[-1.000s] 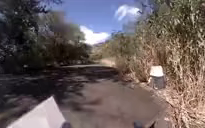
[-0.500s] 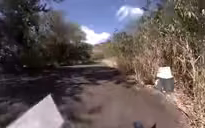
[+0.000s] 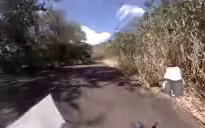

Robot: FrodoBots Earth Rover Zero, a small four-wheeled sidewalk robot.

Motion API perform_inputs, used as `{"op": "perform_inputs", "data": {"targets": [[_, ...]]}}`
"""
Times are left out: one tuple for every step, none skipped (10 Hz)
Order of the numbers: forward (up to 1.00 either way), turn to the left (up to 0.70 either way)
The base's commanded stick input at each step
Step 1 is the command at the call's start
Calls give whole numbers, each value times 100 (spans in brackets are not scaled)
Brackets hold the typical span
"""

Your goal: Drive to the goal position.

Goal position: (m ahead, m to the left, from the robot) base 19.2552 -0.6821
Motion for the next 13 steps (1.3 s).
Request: {"op": "perform_inputs", "data": {"targets": [[50,-50],[50,-50],[50,-50],[50,-50],[50,-32],[50,0],[50,0],[50,0],[50,0],[50,0],[50,0],[50,0],[50,0]]}}
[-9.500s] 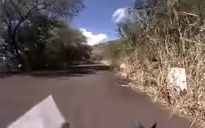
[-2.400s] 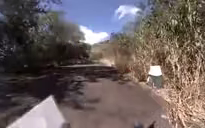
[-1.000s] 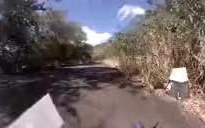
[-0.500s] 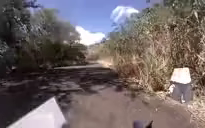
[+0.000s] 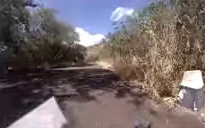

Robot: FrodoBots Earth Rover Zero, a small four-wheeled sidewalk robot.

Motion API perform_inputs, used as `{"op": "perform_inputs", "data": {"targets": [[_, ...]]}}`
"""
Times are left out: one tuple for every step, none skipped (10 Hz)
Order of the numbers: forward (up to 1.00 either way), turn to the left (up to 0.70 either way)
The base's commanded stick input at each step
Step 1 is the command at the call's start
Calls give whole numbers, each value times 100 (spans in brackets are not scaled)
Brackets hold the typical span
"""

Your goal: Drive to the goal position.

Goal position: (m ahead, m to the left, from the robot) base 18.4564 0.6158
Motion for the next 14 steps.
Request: {"op": "perform_inputs", "data": {"targets": [[50,0],[50,0],[50,0],[50,0],[50,0],[50,0],[50,0],[50,0],[50,0],[50,0],[50,0],[50,0],[50,0],[50,0]]}}
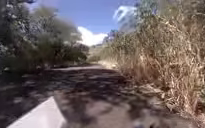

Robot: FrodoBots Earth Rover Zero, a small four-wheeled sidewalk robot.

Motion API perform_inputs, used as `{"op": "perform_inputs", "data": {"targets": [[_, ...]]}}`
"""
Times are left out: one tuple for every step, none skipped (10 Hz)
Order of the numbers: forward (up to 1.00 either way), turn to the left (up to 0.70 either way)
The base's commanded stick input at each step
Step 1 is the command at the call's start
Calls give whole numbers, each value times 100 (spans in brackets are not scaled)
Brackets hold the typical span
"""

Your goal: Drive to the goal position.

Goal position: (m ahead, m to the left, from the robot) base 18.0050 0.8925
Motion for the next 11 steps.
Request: {"op": "perform_inputs", "data": {"targets": [[50,0],[50,0],[50,0],[50,0],[50,0],[50,0],[50,0],[50,0],[50,0],[50,0],[50,0]]}}
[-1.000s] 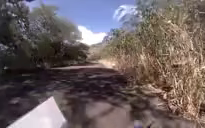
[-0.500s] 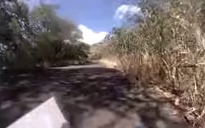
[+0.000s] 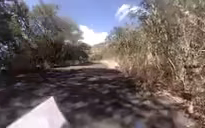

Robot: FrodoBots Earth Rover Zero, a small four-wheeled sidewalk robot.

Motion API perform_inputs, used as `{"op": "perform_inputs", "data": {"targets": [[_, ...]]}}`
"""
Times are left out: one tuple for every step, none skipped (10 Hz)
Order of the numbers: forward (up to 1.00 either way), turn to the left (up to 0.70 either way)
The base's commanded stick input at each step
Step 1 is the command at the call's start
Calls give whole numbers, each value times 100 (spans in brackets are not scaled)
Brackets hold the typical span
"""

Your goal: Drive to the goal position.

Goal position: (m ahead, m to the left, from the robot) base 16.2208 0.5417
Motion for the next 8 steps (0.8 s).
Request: {"op": "perform_inputs", "data": {"targets": [[50,0],[50,0],[50,0],[50,0],[50,0],[50,0],[50,0],[50,0]]}}
